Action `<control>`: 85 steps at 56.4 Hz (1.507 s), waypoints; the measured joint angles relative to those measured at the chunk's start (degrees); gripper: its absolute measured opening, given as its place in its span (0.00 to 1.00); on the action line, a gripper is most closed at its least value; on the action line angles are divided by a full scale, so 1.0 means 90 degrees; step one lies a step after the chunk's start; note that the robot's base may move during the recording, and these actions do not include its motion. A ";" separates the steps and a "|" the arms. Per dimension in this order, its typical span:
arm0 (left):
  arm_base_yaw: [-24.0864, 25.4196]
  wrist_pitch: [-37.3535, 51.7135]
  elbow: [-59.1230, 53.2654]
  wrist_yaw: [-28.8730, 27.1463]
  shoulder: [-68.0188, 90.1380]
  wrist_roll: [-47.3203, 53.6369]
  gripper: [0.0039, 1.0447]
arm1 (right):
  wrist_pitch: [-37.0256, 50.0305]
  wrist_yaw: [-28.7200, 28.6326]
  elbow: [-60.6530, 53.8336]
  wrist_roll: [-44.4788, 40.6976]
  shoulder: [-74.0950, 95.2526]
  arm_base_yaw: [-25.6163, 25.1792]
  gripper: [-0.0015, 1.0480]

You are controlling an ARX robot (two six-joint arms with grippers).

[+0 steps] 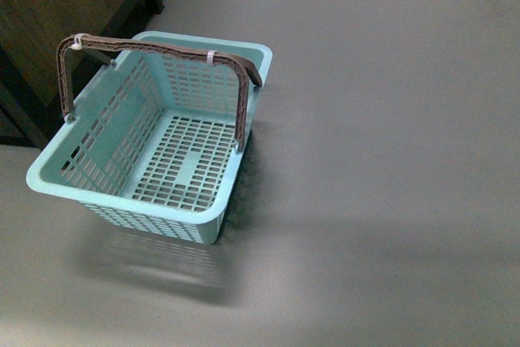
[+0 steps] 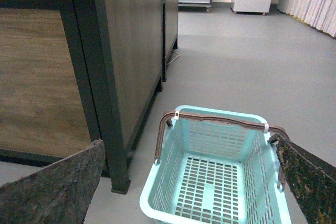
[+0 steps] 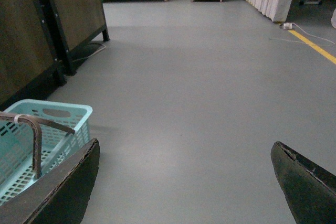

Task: Pick lemon and mango into basket

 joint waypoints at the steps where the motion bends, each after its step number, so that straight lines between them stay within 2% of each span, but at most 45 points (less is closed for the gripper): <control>1: 0.0000 0.0000 0.0000 0.0000 0.0000 0.0000 0.94 | 0.0000 0.0000 0.0000 0.0000 0.0000 0.0000 0.92; 57: 0.0000 0.0000 0.0000 0.0000 0.0000 0.0000 0.94 | 0.0000 0.0000 0.0000 0.0000 0.0000 0.0000 0.92; 58: -0.0061 -0.0129 0.0036 -0.0216 0.0073 -0.0090 0.94 | 0.0000 0.0000 0.0000 0.0000 0.0000 0.0000 0.92; 61: -0.0493 -0.1265 0.0508 -0.1596 0.0865 -0.1005 0.94 | 0.0000 0.0002 0.0000 0.0000 0.0000 0.0000 0.92; 63: -0.0573 -0.1455 0.0656 -0.2072 0.1481 -0.1593 0.94 | 0.0000 -0.0002 0.0000 0.0000 0.0000 0.0000 0.92; 65: -0.0610 -0.1314 0.0682 -0.2220 0.1933 -0.2006 0.94 | 0.0000 -0.0002 0.0000 0.0000 0.0000 0.0000 0.92; 68: -0.0670 -0.0792 0.0738 -0.2120 0.2504 -0.2528 0.94 | 0.0000 0.0000 0.0000 0.0000 0.0000 0.0000 0.92; 77: -0.0639 0.1707 0.1292 -0.1069 0.5321 -0.4041 0.94 | 0.0000 0.0000 0.0000 0.0000 0.0000 0.0000 0.92; 85: -0.0595 0.3028 0.1989 -0.0600 0.7400 -0.5289 0.94 | 0.0000 0.0000 0.0000 0.0000 0.0000 0.0000 0.92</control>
